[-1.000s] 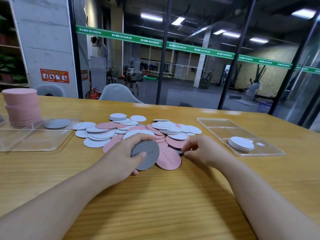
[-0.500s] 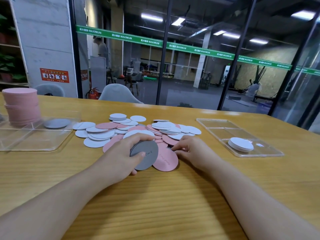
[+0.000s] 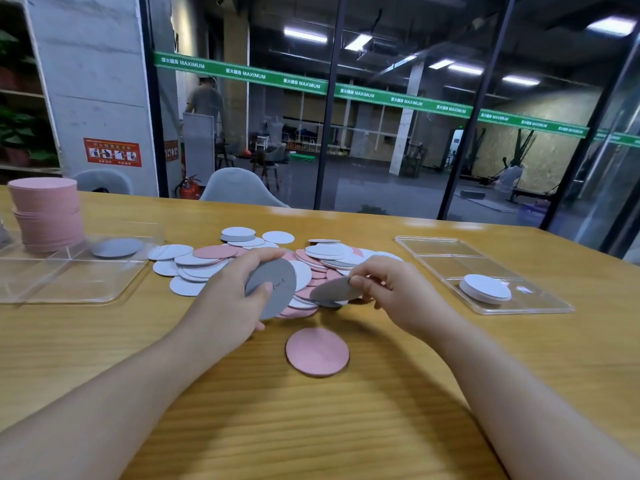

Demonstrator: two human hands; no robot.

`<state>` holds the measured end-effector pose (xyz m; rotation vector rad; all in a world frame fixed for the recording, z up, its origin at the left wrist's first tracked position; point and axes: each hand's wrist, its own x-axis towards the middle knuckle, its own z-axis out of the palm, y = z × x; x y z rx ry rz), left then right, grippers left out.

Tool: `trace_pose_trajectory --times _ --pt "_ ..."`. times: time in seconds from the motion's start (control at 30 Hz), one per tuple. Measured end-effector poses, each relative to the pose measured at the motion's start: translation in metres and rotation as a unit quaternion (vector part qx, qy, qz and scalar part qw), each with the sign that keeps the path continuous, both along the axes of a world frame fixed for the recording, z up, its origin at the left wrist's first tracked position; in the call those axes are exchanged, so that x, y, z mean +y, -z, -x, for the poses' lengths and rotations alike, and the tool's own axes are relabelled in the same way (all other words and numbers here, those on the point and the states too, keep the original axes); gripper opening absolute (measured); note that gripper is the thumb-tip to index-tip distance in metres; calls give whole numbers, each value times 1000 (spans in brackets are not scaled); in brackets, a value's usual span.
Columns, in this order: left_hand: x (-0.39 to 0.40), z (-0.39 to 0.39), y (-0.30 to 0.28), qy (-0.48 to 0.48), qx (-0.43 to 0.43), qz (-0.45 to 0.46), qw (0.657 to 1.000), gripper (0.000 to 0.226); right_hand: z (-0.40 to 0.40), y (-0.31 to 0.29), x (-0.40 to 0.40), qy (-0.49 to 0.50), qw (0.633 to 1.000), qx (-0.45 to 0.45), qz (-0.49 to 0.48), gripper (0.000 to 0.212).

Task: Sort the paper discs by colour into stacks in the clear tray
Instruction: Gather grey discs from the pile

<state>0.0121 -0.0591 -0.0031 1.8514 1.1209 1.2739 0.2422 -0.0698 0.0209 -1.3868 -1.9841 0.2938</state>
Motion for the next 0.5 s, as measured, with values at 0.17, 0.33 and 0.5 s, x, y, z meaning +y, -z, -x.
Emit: trace_pose_trajectory --times 0.17,0.33,0.5 --pt "0 -4 1 25 -20 32 999 49 9 -3 -5 7 996 90 -27 16" --pt "0 -5 2 53 -71 43 995 34 21 3 -7 -25 995 97 -13 29" --pt "-3 -5 2 88 -82 41 992 31 28 7 -7 -41 992 121 -23 24"
